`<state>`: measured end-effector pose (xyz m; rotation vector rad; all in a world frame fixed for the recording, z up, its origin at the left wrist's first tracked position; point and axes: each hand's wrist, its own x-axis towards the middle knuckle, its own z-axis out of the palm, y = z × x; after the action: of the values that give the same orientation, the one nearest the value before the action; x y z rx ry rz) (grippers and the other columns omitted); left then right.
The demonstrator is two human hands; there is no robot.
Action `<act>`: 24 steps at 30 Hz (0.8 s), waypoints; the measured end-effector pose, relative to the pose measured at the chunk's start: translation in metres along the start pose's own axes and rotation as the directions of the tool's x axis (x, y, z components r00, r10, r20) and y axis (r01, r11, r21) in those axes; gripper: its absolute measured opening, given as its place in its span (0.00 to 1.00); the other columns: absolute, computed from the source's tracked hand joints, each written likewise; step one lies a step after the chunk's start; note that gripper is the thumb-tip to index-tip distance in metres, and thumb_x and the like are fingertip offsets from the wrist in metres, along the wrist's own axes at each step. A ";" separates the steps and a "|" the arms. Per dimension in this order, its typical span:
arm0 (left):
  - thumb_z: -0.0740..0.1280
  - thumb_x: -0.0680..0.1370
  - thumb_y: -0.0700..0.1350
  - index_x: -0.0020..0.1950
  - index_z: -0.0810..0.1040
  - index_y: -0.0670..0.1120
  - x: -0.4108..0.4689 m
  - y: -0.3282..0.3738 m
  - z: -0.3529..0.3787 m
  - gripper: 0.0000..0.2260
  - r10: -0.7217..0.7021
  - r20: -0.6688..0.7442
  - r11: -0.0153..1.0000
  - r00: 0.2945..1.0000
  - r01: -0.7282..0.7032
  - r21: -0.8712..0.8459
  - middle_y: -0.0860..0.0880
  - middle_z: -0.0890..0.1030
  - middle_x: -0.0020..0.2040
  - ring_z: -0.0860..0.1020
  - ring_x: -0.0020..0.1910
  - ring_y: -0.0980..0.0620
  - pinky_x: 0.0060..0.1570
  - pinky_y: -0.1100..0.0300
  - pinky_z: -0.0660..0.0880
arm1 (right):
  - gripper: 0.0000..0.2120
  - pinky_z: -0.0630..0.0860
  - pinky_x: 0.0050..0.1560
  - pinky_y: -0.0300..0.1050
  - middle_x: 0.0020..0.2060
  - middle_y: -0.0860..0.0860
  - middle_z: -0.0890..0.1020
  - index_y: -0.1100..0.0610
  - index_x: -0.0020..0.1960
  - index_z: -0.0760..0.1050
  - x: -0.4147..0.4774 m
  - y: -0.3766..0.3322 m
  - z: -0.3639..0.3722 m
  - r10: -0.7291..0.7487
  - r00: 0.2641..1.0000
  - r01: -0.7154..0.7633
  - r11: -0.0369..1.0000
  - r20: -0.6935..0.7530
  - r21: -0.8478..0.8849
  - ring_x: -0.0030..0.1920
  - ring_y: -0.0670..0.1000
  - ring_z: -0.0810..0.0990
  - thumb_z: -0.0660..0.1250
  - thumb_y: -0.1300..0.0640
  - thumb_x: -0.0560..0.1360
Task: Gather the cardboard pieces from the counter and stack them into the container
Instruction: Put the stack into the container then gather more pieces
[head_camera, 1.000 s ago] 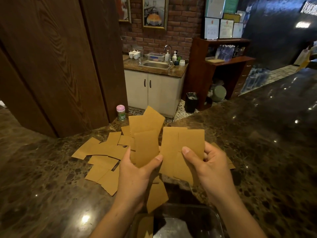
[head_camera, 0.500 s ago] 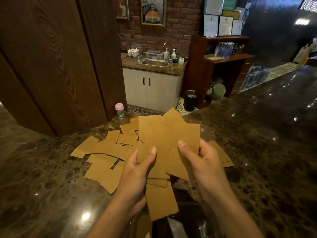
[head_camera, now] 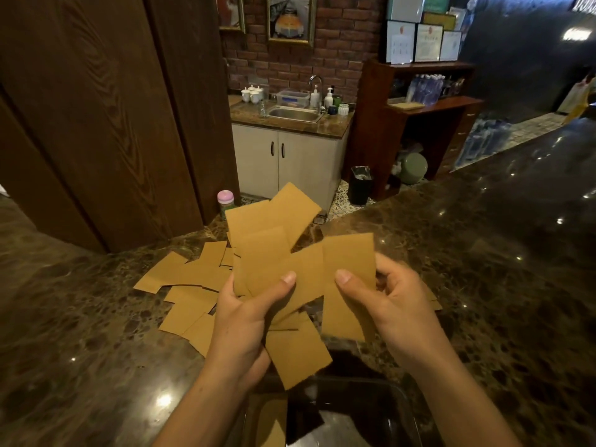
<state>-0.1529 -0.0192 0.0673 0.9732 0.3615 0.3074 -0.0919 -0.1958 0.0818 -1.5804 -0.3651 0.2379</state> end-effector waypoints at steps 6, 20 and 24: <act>0.78 0.67 0.37 0.61 0.79 0.46 0.008 0.007 -0.005 0.24 0.018 -0.002 0.994 1.000 -0.018 0.112 0.42 0.87 0.52 0.86 0.50 0.41 0.45 0.48 0.83 | 0.13 0.81 0.52 0.40 0.53 0.41 0.88 0.46 0.62 0.83 -0.005 -0.003 -0.005 0.108 0.972 -0.056 0.969 0.209 -0.239 0.54 0.41 0.86 0.72 0.55 0.79; 0.67 0.80 0.45 0.64 0.79 0.48 0.000 0.012 0.001 0.12 -0.068 0.067 0.997 0.995 0.069 -0.023 0.40 0.87 0.52 0.87 0.46 0.44 0.45 0.49 0.85 | 0.14 0.85 0.43 0.43 0.51 0.49 0.90 0.51 0.62 0.80 0.000 0.004 0.004 0.062 0.998 -0.063 0.973 0.011 0.222 0.50 0.49 0.89 0.68 0.61 0.78; 0.70 0.78 0.42 0.63 0.79 0.49 -0.001 0.009 0.003 0.14 -0.031 0.029 0.999 0.999 0.031 -0.017 0.42 0.87 0.53 0.87 0.48 0.43 0.43 0.48 0.85 | 0.19 0.85 0.44 0.42 0.53 0.52 0.89 0.55 0.65 0.79 -0.002 0.006 0.006 0.085 0.996 -0.093 0.920 0.039 0.380 0.51 0.50 0.89 0.68 0.57 0.75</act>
<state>-0.1530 -0.0168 0.0768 0.9536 0.3472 0.2681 -0.0950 -0.1909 0.0751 -1.2102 -0.2454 0.3740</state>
